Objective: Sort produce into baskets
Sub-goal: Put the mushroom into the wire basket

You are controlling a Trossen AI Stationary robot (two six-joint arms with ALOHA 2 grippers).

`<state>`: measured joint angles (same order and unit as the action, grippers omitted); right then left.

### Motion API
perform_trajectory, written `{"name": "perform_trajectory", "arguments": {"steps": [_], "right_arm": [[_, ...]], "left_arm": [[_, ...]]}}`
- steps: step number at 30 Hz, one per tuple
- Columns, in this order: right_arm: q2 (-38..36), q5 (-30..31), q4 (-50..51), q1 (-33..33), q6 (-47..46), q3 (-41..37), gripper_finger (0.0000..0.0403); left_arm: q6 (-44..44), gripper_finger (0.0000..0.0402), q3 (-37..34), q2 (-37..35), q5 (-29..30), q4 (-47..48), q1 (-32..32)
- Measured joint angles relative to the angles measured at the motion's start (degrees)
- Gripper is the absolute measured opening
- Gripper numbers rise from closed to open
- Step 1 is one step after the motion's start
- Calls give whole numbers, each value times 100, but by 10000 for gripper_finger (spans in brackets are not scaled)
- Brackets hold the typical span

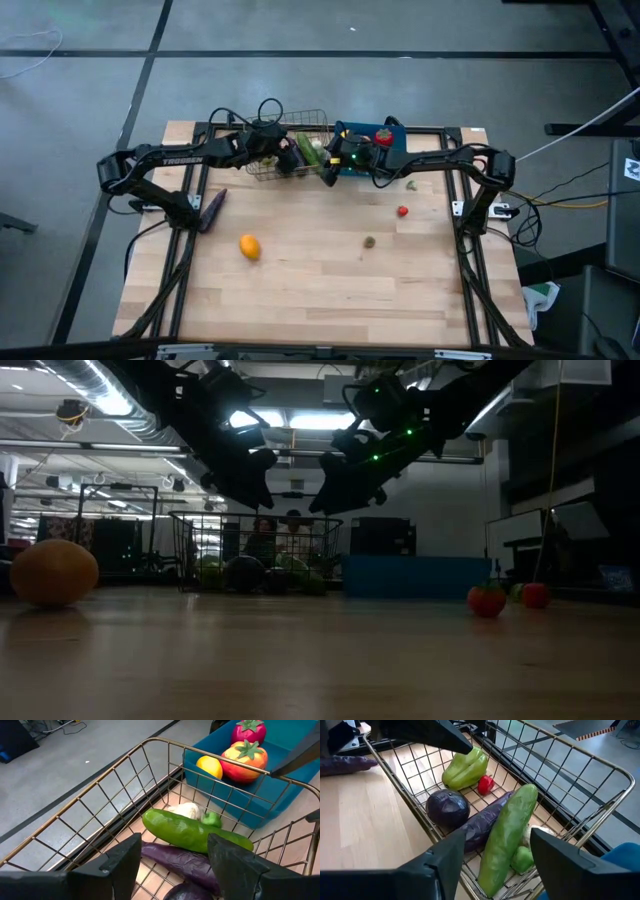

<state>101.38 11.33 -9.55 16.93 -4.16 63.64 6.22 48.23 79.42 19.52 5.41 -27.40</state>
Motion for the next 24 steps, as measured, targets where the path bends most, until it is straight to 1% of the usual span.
{"name": "perform_trajectory", "arguments": {"steps": [3,6,9,13,15,19,22,24], "right_arm": [[-117,-2,256,0,-2,25,229],[-332,-16,985,0,-1,249,227],[-573,-20,2263,0,79,677,225],[-807,-19,4556,-13,177,1398,225],[-929,-22,5435,-70,316,1646,225],[-1261,-44,6663,-170,461,1735,225],[-1470,-115,7588,-166,425,1735,225],[-1574,-190,8006,-151,297,1683,225]], "left_arm": [[0,223,0,0,1,0,-2],[0,223,0,0,-1,2,0],[39,223,0,0,0,13,0],[138,223,0,0,-2,15,0],[140,223,0,0,-2,15,0],[144,223,0,0,-2,17,0],[151,223,0,0,-1,17,0],[151,223,0,0,-2,17,0]]}}
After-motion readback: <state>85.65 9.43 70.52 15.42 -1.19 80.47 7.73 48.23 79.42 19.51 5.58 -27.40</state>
